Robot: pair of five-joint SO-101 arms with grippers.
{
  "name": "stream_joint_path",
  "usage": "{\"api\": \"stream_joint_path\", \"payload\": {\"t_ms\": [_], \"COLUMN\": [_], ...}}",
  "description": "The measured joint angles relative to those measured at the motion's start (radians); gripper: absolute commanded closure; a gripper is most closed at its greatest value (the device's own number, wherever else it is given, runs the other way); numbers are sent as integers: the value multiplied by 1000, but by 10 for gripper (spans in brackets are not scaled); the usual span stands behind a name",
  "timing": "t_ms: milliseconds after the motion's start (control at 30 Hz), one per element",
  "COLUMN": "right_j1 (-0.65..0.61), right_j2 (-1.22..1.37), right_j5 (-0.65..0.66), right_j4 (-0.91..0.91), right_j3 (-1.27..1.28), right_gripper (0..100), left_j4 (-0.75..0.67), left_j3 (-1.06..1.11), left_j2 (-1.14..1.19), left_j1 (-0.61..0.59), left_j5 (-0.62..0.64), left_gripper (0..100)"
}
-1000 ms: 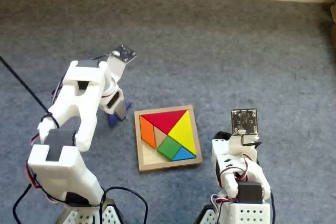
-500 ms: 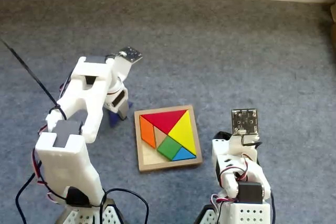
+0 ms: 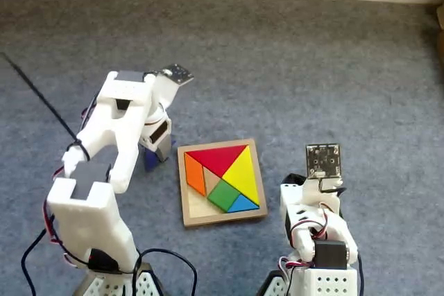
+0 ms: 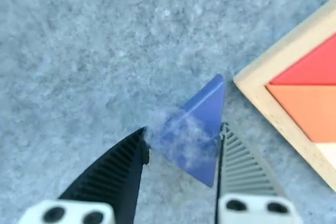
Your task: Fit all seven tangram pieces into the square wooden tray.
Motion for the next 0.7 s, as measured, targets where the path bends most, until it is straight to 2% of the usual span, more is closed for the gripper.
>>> {"api": "stream_joint_path", "payload": {"t_ms": [267, 433, 600, 700], "right_j1": [0, 0, 0, 0], "right_j2": [0, 0, 0, 0], "right_j5": [0, 0, 0, 0], "right_j4": [0, 0, 0, 0], "right_j3": [0, 0, 0, 0], "right_gripper": [990, 990, 990, 990], "left_j4": [97, 210, 284, 290], "left_j3": [0, 0, 0, 0], "left_j2": [-192, -244, -256, -256], "left_j1": [11, 11, 48, 52], "left_j5": [0, 21, 230, 299], "left_gripper": [916, 916, 916, 916]}}
